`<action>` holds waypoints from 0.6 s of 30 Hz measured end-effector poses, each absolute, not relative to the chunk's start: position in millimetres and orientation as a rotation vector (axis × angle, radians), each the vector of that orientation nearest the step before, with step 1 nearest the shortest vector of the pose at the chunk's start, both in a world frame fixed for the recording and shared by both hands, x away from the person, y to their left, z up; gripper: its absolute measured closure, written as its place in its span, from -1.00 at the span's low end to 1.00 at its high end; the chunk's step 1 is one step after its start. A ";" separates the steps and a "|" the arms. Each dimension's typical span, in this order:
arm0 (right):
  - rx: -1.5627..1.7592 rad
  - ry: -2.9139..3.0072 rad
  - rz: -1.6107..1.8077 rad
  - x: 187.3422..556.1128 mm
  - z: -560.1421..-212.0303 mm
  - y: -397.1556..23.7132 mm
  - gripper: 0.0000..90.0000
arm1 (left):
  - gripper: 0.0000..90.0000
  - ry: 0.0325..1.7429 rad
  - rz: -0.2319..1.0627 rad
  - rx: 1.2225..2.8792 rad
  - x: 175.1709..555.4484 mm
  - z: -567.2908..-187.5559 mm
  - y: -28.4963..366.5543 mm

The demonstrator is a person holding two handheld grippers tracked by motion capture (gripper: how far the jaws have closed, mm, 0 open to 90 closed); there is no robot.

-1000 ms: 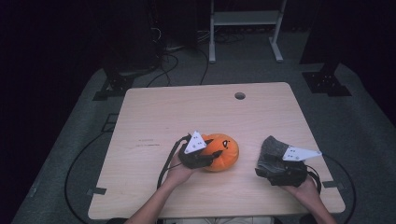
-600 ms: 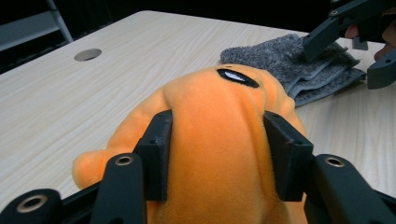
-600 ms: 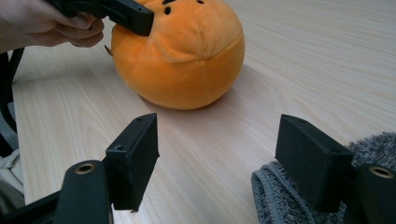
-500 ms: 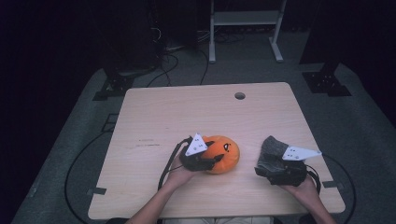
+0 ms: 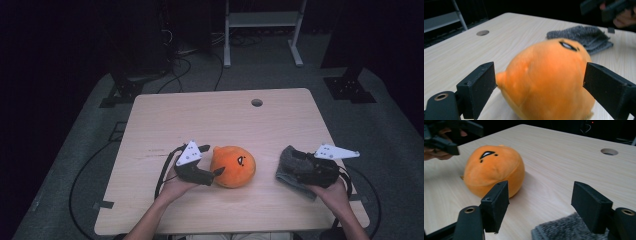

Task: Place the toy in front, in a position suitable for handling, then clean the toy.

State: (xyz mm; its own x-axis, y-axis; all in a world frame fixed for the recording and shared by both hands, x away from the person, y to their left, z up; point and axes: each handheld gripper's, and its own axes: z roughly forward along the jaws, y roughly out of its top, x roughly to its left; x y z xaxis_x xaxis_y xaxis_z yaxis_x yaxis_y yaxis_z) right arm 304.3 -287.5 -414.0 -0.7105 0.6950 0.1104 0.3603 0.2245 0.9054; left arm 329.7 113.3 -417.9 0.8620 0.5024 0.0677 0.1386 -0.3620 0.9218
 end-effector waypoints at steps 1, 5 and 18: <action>0.986 2.187 1.460 306.5 -412.9 -287.6 -0.35 | -0.77 0.477 0.406 1.925 329.6 -418.8 113.2; 1.003 2.228 1.251 333.5 -416.0 -283.0 -0.31 | -0.78 0.471 0.401 1.925 328.9 -419.6 110.7; 1.181 2.359 0.915 372.5 -460.8 -278.9 -0.16 | -0.78 0.488 0.420 1.908 336.8 -426.5 112.4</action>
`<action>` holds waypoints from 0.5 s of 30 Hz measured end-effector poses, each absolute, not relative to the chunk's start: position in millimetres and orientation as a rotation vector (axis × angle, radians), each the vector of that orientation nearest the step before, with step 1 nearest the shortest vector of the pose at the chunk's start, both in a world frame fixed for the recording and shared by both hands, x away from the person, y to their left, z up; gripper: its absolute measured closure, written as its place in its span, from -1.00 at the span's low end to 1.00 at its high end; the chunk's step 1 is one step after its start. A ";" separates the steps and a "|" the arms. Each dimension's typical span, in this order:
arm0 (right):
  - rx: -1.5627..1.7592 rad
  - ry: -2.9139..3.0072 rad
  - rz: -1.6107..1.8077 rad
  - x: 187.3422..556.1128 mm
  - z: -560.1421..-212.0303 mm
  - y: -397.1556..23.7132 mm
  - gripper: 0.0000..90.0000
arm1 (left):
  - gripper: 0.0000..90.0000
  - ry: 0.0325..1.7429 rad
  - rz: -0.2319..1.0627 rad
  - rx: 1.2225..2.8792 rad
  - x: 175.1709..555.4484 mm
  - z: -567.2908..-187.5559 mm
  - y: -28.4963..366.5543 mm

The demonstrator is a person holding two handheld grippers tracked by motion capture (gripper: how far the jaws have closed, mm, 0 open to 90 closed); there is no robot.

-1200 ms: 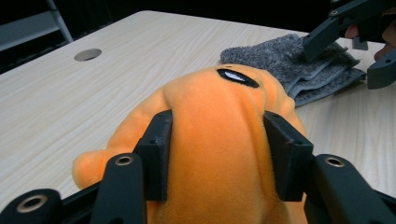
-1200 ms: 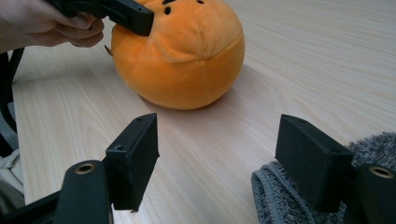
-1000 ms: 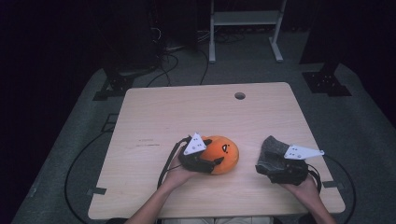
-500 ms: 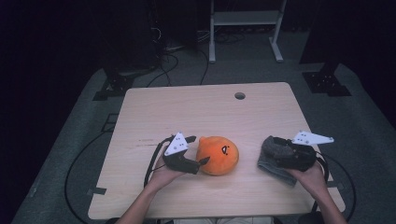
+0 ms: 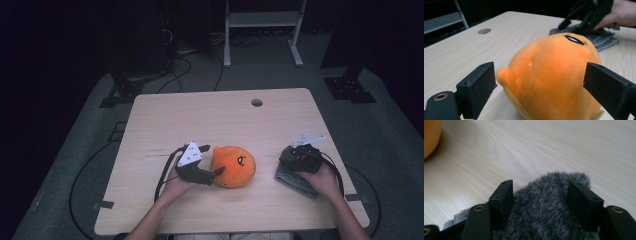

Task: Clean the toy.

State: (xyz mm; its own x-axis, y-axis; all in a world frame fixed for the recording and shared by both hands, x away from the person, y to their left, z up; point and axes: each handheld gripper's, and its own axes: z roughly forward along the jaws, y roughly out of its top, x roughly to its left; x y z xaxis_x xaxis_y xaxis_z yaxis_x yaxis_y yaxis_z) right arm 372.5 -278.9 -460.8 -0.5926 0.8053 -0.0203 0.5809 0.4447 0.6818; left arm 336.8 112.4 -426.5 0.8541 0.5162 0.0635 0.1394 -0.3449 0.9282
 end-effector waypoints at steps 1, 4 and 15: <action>1.196 2.365 0.909 372.6 -463.7 -279.9 -0.15 | -0.77 0.491 0.412 1.902 337.8 -427.3 111.8; 1.225 2.357 0.937 372.2 -468.6 -284.0 -0.12 | -0.77 0.494 0.398 1.904 339.5 -430.2 109.3; 1.188 2.348 0.957 364.7 -472.2 -283.9 0.44 | -0.70 0.487 0.388 1.899 342.3 -431.9 105.1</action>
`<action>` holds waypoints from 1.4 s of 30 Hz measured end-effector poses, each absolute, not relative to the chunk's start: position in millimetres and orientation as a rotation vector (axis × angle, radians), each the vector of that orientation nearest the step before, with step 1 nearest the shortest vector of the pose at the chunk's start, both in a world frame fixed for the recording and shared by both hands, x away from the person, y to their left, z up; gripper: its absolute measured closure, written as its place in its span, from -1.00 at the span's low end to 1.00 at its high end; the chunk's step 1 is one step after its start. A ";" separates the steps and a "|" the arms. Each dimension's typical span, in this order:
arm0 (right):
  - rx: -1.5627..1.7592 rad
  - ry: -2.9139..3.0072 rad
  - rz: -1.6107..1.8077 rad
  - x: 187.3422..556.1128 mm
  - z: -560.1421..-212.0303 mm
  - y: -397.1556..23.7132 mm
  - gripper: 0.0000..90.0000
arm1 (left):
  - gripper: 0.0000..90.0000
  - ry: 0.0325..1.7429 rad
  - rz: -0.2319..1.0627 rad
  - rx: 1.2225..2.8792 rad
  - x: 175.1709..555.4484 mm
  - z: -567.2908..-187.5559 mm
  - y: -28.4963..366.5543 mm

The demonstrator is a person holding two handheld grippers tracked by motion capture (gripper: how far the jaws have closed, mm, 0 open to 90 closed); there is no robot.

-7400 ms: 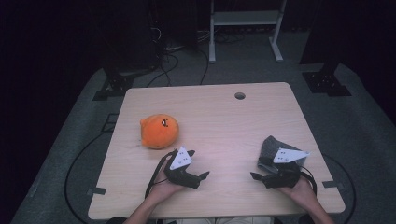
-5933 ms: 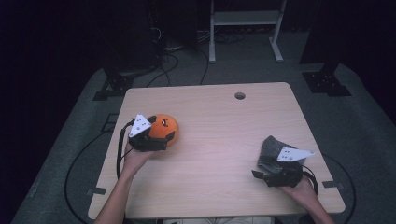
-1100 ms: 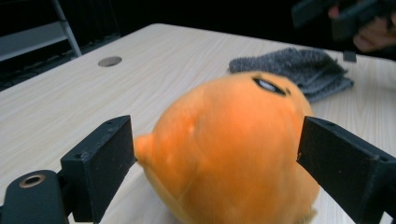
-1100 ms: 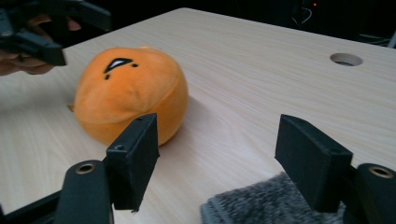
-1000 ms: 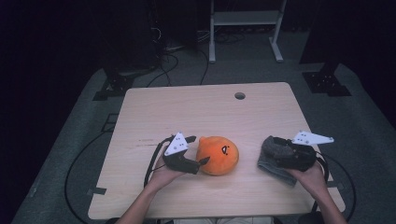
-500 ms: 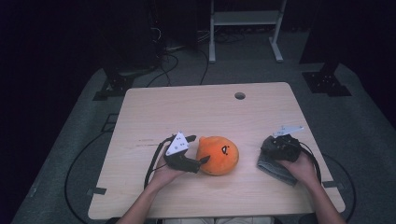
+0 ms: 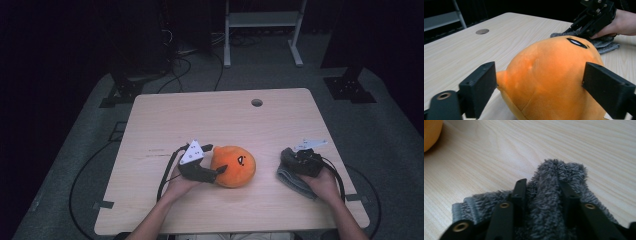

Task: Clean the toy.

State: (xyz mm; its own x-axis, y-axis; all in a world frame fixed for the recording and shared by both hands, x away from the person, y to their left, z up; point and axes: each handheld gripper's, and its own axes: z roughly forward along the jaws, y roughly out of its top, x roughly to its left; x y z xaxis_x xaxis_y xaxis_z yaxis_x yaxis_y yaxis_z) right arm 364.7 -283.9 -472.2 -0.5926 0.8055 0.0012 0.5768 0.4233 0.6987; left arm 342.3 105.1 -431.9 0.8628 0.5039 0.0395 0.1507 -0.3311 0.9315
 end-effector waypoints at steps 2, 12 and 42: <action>1.191 2.348 0.959 364.3 -472.1 -284.2 0.46 | -0.63 0.478 0.375 1.902 342.5 -433.5 103.4; 1.140 2.323 1.014 350.5 -459.7 -283.6 0.70 | -0.27 0.458 0.329 1.961 341.9 -438.8 97.2; 0.823 2.335 1.237 312.2 -442.1 -211.5 0.72 | -0.42 0.480 0.248 2.040 341.3 -437.0 94.4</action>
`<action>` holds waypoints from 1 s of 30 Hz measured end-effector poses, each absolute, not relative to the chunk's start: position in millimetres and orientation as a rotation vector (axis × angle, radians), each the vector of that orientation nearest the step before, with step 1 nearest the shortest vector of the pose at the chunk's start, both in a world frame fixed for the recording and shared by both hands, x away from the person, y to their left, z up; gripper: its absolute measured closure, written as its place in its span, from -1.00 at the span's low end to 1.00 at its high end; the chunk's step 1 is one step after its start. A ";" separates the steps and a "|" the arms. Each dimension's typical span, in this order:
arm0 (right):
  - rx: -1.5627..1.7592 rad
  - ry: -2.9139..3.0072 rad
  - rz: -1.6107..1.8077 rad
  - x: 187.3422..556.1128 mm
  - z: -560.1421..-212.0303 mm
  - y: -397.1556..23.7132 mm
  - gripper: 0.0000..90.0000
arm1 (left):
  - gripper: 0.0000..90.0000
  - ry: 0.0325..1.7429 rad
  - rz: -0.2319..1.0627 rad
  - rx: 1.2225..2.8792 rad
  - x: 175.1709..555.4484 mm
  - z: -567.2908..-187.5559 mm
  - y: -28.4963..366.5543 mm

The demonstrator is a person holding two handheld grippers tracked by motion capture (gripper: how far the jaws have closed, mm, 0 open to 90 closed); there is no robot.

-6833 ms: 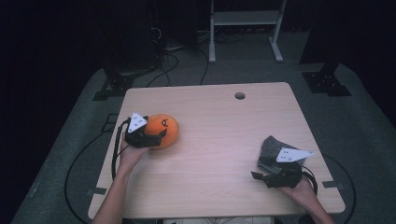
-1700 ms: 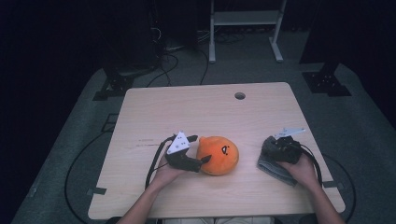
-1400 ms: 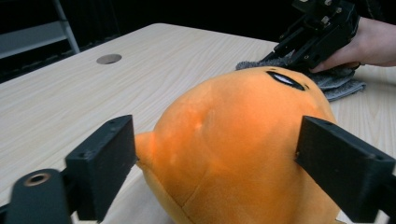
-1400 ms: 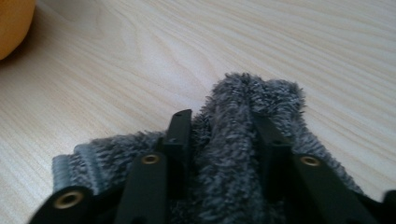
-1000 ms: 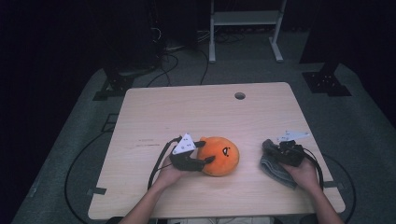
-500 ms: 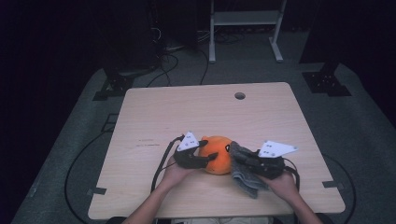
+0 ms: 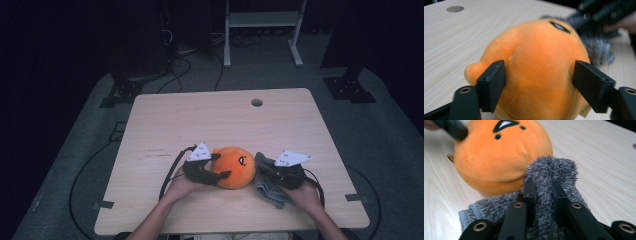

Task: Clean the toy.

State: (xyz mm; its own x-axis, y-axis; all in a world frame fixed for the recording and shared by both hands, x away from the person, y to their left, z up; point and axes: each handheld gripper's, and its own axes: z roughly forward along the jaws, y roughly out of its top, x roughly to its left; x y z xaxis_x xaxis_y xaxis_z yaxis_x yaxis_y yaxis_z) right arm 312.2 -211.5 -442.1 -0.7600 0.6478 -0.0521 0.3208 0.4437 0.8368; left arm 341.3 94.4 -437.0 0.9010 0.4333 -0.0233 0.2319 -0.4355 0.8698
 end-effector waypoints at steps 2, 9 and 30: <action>0.787 2.301 1.311 307.6 -434.8 -211.1 0.72 | -0.33 0.493 0.281 2.042 340.7 -437.8 94.5; 0.618 2.301 1.441 292.9 -420.2 -183.6 0.72 | -0.18 0.547 0.298 2.025 343.9 -439.8 87.6; 0.698 2.302 1.264 302.6 -433.1 -194.0 0.74 | -0.20 0.657 0.203 1.940 352.4 -441.6 89.5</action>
